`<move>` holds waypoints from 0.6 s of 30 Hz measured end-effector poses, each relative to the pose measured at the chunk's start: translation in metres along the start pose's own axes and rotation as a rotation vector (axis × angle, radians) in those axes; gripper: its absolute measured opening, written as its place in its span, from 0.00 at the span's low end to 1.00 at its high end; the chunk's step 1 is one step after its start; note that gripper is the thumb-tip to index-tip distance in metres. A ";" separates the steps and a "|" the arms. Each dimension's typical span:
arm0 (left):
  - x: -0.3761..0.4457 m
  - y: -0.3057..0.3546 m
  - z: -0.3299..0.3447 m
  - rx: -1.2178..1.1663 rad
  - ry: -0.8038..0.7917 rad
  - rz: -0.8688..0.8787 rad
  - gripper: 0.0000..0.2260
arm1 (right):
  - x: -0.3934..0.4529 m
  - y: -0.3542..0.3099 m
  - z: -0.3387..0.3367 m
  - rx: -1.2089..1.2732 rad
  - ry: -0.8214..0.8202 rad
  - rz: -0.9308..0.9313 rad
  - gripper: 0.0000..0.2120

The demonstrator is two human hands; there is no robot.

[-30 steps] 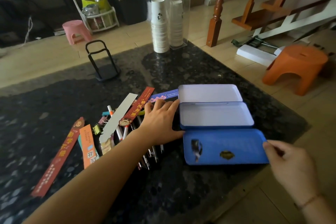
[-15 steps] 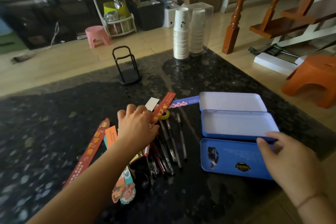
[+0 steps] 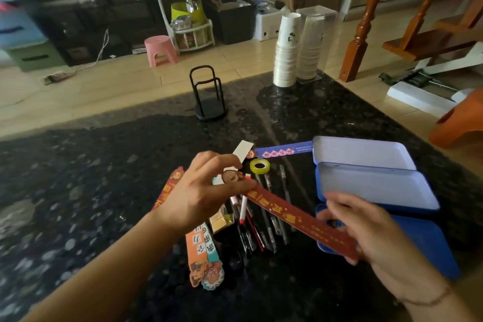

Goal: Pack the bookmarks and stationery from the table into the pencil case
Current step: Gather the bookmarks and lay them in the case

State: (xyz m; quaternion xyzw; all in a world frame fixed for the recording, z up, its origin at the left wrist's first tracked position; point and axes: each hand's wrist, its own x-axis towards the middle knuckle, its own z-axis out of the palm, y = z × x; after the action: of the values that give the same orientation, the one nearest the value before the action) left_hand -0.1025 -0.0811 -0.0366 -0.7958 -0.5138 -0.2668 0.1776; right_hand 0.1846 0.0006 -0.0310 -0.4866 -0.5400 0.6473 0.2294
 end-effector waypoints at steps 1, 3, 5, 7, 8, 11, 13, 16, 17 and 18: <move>0.001 0.001 -0.001 -0.023 0.001 -0.013 0.21 | 0.001 0.000 0.000 0.012 -0.024 0.004 0.14; 0.006 0.003 -0.002 -0.057 0.008 -0.040 0.17 | -0.002 -0.002 0.000 0.017 -0.133 0.039 0.12; 0.010 0.005 -0.003 -0.070 0.006 -0.059 0.15 | -0.005 -0.004 0.000 0.018 -0.292 0.063 0.15; 0.012 0.008 -0.003 -0.062 -0.017 -0.050 0.14 | -0.005 -0.005 0.001 0.067 -0.426 0.058 0.17; 0.013 0.008 -0.002 -0.050 -0.036 -0.036 0.14 | -0.003 -0.004 -0.001 0.097 -0.470 0.068 0.17; 0.012 0.008 0.000 -0.013 -0.073 0.011 0.14 | 0.003 -0.001 -0.001 0.134 -0.581 0.135 0.13; 0.012 0.007 0.002 -0.020 -0.076 0.035 0.13 | 0.004 0.004 0.004 0.114 -0.651 0.188 0.14; 0.008 0.009 0.007 -0.050 -0.089 -0.055 0.18 | 0.008 0.015 0.016 0.063 -0.575 0.206 0.14; 0.005 0.007 0.009 -0.043 -0.106 -0.158 0.22 | 0.009 0.019 0.018 0.035 -0.492 0.184 0.11; 0.002 0.004 0.010 -0.020 -0.147 -0.295 0.25 | 0.011 0.022 0.019 0.012 -0.403 0.157 0.08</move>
State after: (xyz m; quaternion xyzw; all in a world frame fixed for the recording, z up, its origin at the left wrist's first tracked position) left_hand -0.0960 -0.0754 -0.0438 -0.7310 -0.6338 -0.2363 0.0904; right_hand 0.1679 -0.0063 -0.0562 -0.3865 -0.5315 0.7506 0.0689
